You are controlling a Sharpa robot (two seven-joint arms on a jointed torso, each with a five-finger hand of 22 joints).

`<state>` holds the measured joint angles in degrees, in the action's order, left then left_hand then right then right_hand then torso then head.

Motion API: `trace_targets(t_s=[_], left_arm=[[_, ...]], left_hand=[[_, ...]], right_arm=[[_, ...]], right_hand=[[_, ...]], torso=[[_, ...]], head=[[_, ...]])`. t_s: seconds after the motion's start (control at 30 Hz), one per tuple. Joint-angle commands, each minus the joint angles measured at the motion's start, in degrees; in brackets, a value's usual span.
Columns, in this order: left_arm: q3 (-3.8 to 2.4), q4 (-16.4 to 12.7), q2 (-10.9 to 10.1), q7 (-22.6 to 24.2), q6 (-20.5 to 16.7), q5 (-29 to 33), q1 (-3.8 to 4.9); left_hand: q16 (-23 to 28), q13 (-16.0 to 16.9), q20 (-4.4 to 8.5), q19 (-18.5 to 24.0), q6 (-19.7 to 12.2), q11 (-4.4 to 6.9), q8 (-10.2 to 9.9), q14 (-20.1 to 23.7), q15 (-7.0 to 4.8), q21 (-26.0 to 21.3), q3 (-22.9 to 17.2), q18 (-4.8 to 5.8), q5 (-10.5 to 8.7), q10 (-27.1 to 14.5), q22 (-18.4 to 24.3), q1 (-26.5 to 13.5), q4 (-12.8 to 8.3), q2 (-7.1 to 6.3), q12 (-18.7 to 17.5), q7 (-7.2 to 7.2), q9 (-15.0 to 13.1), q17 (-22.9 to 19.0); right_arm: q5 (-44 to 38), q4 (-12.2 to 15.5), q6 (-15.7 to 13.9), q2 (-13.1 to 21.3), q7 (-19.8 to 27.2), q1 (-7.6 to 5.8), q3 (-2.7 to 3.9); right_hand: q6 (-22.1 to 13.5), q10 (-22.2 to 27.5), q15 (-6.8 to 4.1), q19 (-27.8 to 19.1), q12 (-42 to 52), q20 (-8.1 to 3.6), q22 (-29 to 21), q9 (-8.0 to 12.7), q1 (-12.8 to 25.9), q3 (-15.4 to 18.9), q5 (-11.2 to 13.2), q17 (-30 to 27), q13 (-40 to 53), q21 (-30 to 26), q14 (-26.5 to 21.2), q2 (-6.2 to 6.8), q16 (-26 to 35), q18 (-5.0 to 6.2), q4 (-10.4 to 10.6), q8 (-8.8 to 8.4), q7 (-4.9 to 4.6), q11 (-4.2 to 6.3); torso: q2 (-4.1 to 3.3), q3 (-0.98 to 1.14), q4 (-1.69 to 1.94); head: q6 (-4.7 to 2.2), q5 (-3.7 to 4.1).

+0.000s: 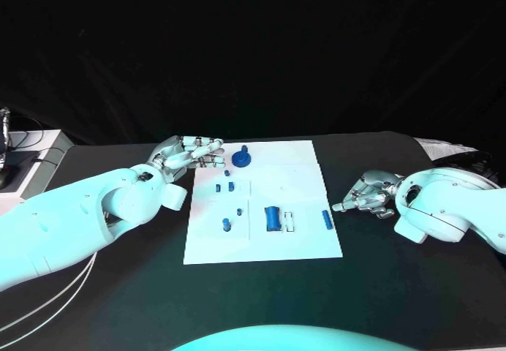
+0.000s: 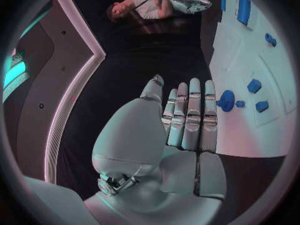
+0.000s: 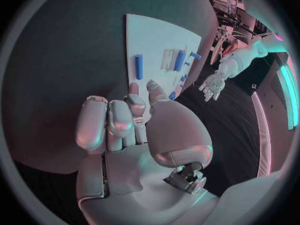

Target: Assemble the parts on the task board

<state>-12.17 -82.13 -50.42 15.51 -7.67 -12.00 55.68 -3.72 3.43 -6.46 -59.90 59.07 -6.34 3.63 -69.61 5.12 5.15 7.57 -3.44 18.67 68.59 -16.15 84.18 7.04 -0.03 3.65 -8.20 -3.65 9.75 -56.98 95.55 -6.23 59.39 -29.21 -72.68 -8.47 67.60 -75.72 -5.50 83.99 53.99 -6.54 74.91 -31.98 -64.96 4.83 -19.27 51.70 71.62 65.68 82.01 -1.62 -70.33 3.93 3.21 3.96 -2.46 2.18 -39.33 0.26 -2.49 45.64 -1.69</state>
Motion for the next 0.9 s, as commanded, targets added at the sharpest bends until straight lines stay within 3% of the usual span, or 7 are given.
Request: trace_targets(t_s=[0.03,0.2,0.3,0.63,0.9], left_arm=[[-0.04,-0.12,0.20,0.70,0.62,0.39,-0.09],[-0.04,-0.09,0.33,0.70,0.60,0.36,-0.11],[-0.04,-0.07,0.32,0.60,0.57,0.35,-0.11],[-0.04,0.09,0.21,0.24,0.49,0.34,-0.12],[-0.04,0.34,0.39,0.12,0.56,0.34,-0.21]], left_hand=[[0.12,0.08,0.10,0.31,-0.05,-0.04,-0.01,0.42,0.12,0.38,0.10,0.51,0.19,-0.48,0.08,0.00,0.22,0.22,-0.11,-0.31,0.01,-0.07],[0.12,0.08,0.09,0.34,-0.03,-0.05,-0.01,0.45,0.12,0.41,0.08,0.52,0.22,-0.50,0.17,0.08,0.18,0.32,-0.12,-0.36,0.01,-0.06],[0.12,0.08,0.09,0.34,-0.03,-0.05,-0.01,0.45,0.12,0.41,0.08,0.52,0.22,-0.50,0.17,0.08,0.18,0.32,-0.12,-0.36,0.01,-0.06],[0.12,0.07,0.09,0.36,-0.05,-0.06,-0.02,0.48,0.13,0.44,0.03,0.52,0.23,-0.54,0.23,0.11,0.19,0.41,-0.13,-0.40,0.01,-0.04],[0.12,0.07,0.09,0.36,-0.05,-0.06,-0.02,0.48,0.13,0.44,0.03,0.52,0.23,-0.54,0.23,0.11,0.19,0.41,-0.13,-0.40,0.01,-0.04]], right_arm=[[-6.47,0.22,2.76,-0.31,-5.26,0.41,-0.13],[-8.37,0.45,1.12,-1.79,-6.73,1.46,-0.26],[-8.81,0.41,0.27,-2.64,-7.05,1.88,-0.29],[-9.10,0.71,-1.01,-3.92,-7.22,2.75,-0.31],[-9.83,0.57,-0.48,-4.59,-7.25,2.94,-0.32]], right_hand=[[0.43,-0.52,-0.07,2.00,-0.44,0.25,9.11,0.07,0.09,-0.05,0.38,0.20,0.23,0.26,0.20,0.61,-0.36,-0.69,0.71,0.01,0.03,-0.05],[0.69,-0.77,-0.10,2.04,-0.47,0.22,9.12,0.67,0.78,0.01,-1.52,0.24,0.44,0.31,0.22,1.18,-0.30,-0.69,1.60,-0.04,0.07,-0.02],[0.92,-0.86,-0.13,2.08,-0.57,0.20,9.14,1.25,1.23,-0.25,-1.35,0.33,0.65,0.38,0.25,1.56,-0.29,-0.70,2.34,0.02,0.10,-0.02],[1.14,-1.07,-0.16,2.09,-0.55,0.18,9.16,1.21,2.13,-1.12,-1.45,0.59,1.17,0.48,0.30,2.88,-0.37,-0.72,4.61,0.15,0.18,0.06],[1.41,-1.05,-0.20,2.11,-0.64,0.13,9.19,0.83,1.75,-1.38,-1.47,0.60,1.22,0.59,0.27,3.17,-0.33,-0.74,4.48,0.36,0.32,0.12]], torso=[[-0.01,0.04,-0.06],[-0.05,0.06,0.19],[-0.08,0.04,0.27],[-0.15,-0.02,0.13],[-0.06,-0.05,0.12]], head=[[0.06,0.28],[0.18,0.55],[0.30,0.61],[0.80,0.31],[1.08,0.34]])
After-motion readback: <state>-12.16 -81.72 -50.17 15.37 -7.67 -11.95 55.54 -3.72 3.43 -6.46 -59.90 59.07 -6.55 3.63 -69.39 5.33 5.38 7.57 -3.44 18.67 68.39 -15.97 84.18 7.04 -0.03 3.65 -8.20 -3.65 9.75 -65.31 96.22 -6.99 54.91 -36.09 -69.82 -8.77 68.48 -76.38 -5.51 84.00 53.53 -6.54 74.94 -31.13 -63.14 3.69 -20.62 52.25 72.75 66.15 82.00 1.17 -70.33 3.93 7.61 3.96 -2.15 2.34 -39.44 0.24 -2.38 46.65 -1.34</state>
